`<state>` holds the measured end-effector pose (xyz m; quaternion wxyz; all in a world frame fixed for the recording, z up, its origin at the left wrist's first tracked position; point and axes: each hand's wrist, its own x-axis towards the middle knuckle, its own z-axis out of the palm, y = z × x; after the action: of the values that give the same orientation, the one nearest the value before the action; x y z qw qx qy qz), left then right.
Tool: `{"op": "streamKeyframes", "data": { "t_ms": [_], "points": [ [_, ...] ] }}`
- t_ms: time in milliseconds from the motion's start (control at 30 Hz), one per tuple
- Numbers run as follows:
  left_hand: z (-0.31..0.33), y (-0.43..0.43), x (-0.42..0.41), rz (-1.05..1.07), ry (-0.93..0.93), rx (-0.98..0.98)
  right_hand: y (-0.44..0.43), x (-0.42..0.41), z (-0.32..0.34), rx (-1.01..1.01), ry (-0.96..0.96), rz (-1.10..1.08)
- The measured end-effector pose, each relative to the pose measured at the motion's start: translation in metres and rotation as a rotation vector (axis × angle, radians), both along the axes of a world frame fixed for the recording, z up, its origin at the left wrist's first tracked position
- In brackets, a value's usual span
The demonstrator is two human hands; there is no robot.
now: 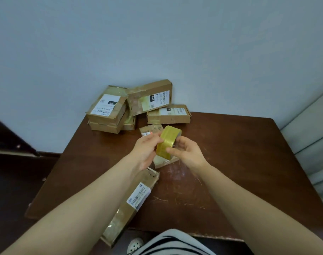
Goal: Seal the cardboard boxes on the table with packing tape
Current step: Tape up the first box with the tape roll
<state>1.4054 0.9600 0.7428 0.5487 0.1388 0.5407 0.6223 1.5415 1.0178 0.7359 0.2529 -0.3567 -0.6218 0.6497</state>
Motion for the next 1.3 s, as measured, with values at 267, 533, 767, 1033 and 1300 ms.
{"op": "streamKeyframes", "data": {
  "t_ms": [267,533,767,1033,1300],
  "points": [
    [0.007,-0.016,-0.005,0.066,0.021,-0.001,-0.018,-0.011,-0.009,0.536,-0.332,0.121],
    [0.013,-0.029,-0.009,0.016,-0.025,0.043,-0.024,-0.006,0.000,0.245,-0.130,0.004],
    [0.009,-0.041,-0.008,-0.137,0.189,0.073,-0.022,-0.017,0.011,-0.091,0.071,-0.066],
    [0.023,-0.027,-0.027,-0.003,0.462,-0.019,-0.030,-0.017,0.010,0.018,0.049,0.143],
    [0.023,-0.027,-0.037,-0.021,0.650,0.097,-0.024,-0.019,0.011,-0.035,-0.034,0.268]
  ]
}}
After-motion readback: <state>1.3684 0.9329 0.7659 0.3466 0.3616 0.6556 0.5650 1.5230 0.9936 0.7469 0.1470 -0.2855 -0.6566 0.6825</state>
